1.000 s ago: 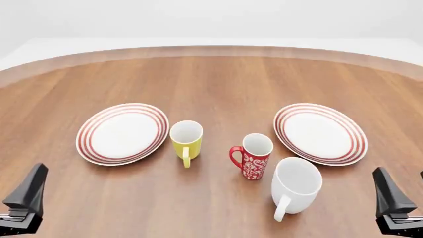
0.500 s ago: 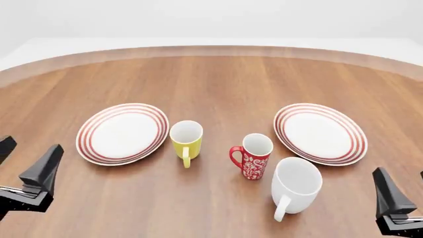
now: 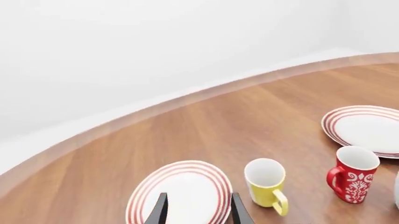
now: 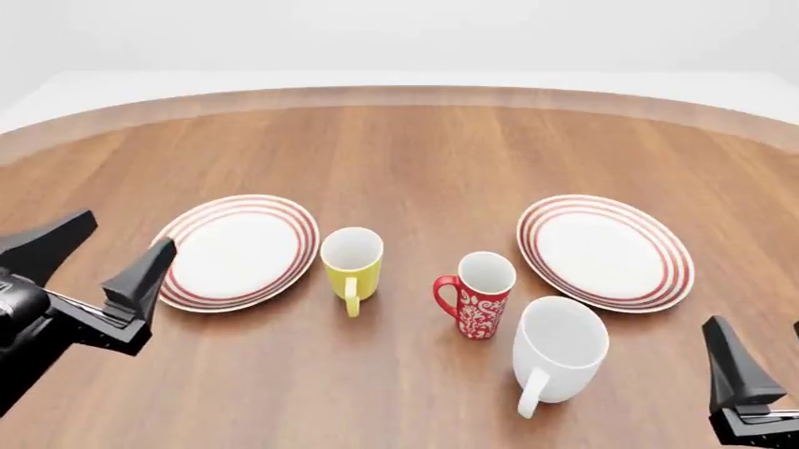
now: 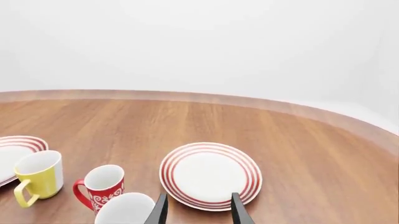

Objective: Put the red mug on the left plate.

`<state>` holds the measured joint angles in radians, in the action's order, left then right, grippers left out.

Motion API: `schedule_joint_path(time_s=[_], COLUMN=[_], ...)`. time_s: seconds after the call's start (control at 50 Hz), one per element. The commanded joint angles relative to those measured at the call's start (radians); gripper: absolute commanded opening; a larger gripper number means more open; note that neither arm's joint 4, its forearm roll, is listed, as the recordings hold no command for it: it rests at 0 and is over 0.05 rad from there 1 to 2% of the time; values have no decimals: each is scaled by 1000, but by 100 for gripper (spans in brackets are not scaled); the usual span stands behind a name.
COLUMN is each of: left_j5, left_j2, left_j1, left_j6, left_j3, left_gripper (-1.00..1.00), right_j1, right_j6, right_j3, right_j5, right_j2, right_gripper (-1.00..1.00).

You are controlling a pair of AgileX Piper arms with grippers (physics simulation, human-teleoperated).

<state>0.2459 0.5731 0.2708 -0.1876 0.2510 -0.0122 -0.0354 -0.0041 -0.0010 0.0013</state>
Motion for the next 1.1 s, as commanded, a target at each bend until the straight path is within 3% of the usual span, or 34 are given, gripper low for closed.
schedule_joint_path(time_s=[0.02, 0.26, 1.1], left_j5=[52, 82, 26], left_j2=[101, 222, 510], left_j1=[67, 131, 307], left_j6=[-43, -62, -130], left_j3=[40, 109, 342], left_gripper=[100, 100, 100], right_j1=[-2, -5, -32], right_j6=[-6, -9, -39], right_j3=[-1, 0, -3], right_j5=[0, -2, -15], right_j2=[0, 0, -1], right_gripper=[100, 100, 100])
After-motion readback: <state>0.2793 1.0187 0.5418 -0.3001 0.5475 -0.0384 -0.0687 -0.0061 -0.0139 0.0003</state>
